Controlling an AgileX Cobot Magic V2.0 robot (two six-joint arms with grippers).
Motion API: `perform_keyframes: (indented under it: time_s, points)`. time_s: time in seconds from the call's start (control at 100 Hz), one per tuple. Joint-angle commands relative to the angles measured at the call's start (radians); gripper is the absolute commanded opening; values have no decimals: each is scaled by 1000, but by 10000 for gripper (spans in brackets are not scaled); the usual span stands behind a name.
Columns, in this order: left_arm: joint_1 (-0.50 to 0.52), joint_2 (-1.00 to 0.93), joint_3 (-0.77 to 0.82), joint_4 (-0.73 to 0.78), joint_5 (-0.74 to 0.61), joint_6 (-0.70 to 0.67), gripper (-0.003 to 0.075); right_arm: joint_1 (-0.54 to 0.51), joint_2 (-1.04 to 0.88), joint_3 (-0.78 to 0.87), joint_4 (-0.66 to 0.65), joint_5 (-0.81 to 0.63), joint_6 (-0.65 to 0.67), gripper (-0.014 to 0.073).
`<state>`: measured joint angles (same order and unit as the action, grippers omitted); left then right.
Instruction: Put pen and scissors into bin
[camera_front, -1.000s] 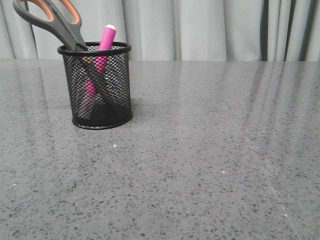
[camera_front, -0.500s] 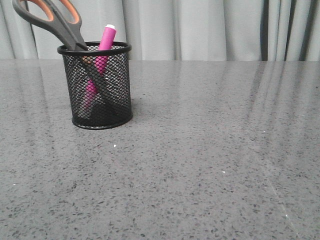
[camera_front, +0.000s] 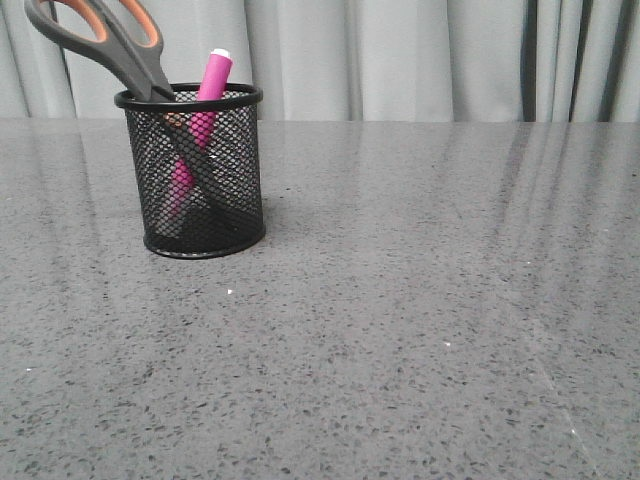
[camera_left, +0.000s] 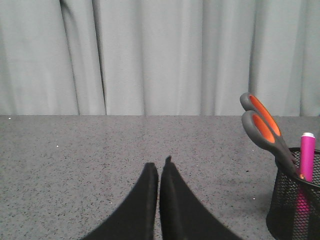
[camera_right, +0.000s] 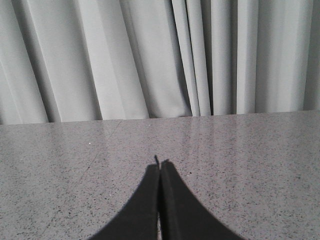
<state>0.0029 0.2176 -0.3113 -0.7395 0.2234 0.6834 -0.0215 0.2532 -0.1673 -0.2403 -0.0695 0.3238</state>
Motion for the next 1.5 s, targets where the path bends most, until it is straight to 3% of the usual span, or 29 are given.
perform_keyframes:
  time_s: [0.0, 0.48, 0.55, 0.65, 0.7, 0.98, 1.23, 1.49]
  points:
    - [-8, 9, -26, -13, -60, -1, -21, -7, 6, -26, 2, -70, -5, -68]
    - [-8, 9, -26, 19, -65, -9, -21, -7, 6, -26, 2, -70, -5, -68]
    - [-6, 9, -26, 126, -93, -137, -21, -7, 6, -26, 2, -70, -5, -68]
    - [-6, 9, -3, 444, -167, -474, -21, -7, 6, -26, 2, -70, -5, -68]
    - [-6, 4, 20, 553, -203, -576, -21, -7, 6, -26, 2, -70, -5, -68]
    - [-22, -153, 212, 715, -215, -744, -21, -7, 6, -26, 2, -70, -5, -68]
    - [-27, -249, 338, 731, -223, -758, -21, -7, 6, -26, 2, -70, -5, -68]
    - [-28, -249, 337, 715, -223, -757, -21, -7, 6, -26, 2, -70, -5, -68]
